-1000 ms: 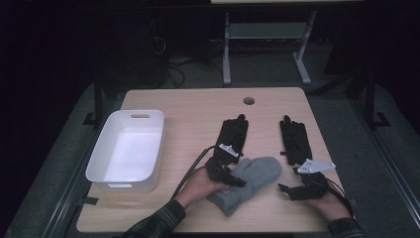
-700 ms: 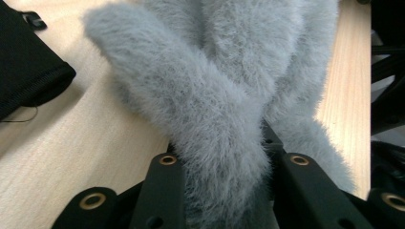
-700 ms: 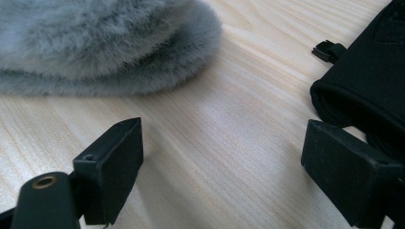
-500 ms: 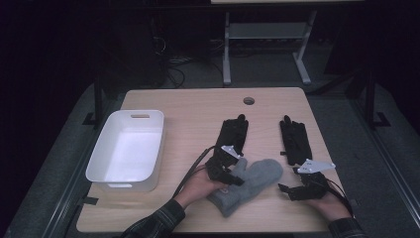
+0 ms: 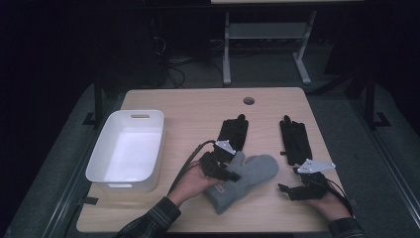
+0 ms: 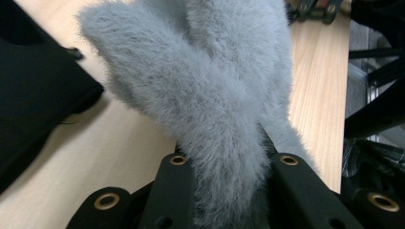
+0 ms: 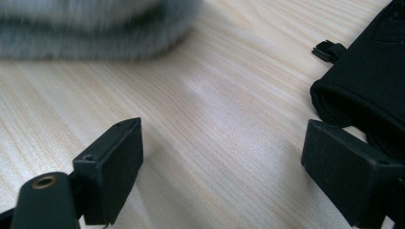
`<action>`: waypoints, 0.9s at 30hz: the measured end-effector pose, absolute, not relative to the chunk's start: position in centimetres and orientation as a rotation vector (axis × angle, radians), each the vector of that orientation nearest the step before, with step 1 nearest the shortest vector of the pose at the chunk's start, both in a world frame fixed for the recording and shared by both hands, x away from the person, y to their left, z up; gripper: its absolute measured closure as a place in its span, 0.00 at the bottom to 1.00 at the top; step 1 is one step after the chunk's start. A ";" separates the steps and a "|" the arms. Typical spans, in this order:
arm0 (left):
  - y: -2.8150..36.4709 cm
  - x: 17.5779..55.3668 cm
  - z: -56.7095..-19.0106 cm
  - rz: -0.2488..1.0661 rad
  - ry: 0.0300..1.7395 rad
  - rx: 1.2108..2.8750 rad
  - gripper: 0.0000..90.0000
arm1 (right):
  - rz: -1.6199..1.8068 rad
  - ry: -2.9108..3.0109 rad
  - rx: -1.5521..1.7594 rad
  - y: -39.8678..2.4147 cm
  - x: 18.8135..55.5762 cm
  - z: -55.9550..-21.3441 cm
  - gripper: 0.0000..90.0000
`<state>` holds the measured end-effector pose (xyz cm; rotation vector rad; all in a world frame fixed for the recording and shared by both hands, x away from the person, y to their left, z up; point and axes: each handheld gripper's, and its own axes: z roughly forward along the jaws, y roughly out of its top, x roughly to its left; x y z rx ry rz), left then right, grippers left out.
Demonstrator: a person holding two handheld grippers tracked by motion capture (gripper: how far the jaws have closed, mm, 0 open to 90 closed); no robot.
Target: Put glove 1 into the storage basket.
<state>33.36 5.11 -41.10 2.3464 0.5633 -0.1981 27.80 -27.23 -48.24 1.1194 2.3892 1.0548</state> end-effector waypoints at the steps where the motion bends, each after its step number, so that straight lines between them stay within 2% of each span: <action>1: 5.3 33.4 -40.9 -0.189 0.566 2.347 0.86 | 1.054 2.390 1.119 -27.2 27.8 -48.2 0.15; 17: 10.0 34.4 -35.2 -0.040 0.653 2.276 0.86 | 1.055 2.389 1.118 -27.2 27.8 -48.2 0.15; 27: 13.4 35.1 -33.0 0.028 0.705 2.250 0.86 | 1.054 2.388 1.120 -27.2 27.8 -48.2 0.15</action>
